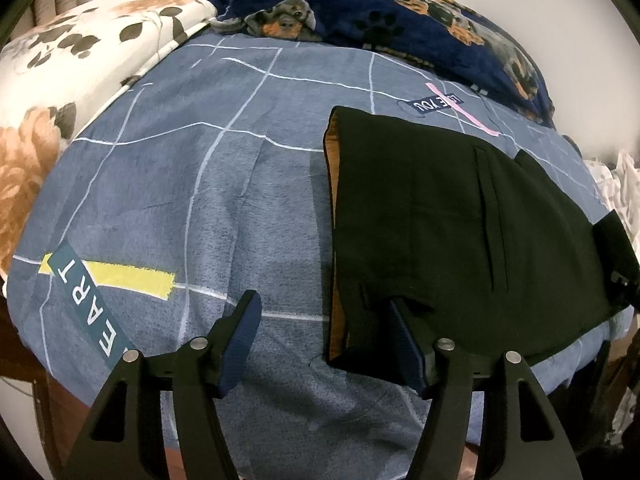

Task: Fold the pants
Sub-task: 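Move the right tool over the folded pants toward the leg ends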

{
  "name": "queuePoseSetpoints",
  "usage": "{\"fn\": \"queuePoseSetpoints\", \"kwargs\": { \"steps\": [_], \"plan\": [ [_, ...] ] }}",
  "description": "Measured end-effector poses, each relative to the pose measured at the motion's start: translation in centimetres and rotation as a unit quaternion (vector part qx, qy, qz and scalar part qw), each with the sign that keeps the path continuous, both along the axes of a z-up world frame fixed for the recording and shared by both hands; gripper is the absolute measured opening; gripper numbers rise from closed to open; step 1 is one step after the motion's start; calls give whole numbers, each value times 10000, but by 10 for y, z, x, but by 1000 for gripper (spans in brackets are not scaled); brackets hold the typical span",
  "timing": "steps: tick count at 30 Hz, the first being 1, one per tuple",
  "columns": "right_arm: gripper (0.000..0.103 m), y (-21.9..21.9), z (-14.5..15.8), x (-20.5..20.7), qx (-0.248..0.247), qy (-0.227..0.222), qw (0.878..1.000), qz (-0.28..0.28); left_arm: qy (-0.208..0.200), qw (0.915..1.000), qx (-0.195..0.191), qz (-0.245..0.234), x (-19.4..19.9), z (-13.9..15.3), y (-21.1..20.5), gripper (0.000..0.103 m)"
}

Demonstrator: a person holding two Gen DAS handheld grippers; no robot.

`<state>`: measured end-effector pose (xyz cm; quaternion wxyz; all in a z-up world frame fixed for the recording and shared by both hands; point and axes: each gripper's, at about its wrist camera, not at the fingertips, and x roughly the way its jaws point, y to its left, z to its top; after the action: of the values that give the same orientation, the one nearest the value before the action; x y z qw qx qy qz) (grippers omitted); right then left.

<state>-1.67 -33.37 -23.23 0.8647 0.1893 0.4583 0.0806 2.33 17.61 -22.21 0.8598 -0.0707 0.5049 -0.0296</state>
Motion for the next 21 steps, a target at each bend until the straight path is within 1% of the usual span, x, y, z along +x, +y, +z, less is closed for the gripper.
{"fn": "queuePoseSetpoints", "kwargs": {
  "steps": [2, 5, 7, 9, 10, 12, 14, 16, 19, 21],
  "plan": [
    [22, 6, -1, -2, -167, -24, 9998, 136, 1, 10000, -12, 1, 0, 0, 0, 65],
    [24, 15, -1, -3, -463, -87, 9985, 289, 4, 10000, -22, 16, 0, -1, 1, 66],
    [24, 19, -1, -4, -608, -124, 9974, 379, 13, 10000, -20, 44, 1, -1, 2, 69],
    [28, 20, -1, -5, -614, -149, 9971, 434, 20, 10000, -41, 54, 1, -2, 3, 69],
    [31, 20, -1, -6, -590, -162, 9970, 468, 21, 10000, -44, 55, 1, -2, 3, 69],
    [38, 23, 0, -7, -555, -189, 9967, 563, 17, 10000, -36, 54, 1, -2, 3, 69],
    [49, 27, 0, -9, -569, -225, 9958, 679, 20, 10000, -40, 55, 1, -2, 4, 69],
    [56, 32, 1, -10, -600, -259, 9947, 799, 22, 10000, -45, 57, 1, -2, 3, 69],
    [61, 39, 3, -13, -536, -282, 9930, 1015, 20, 10000, -41, 54, 1, -2, 3, 69],
    [62, 38, 5, -15, -342, -300, 9926, 1125, 14, 10000, -40, 57, 1, -2, 3, 70]
  ]
}}
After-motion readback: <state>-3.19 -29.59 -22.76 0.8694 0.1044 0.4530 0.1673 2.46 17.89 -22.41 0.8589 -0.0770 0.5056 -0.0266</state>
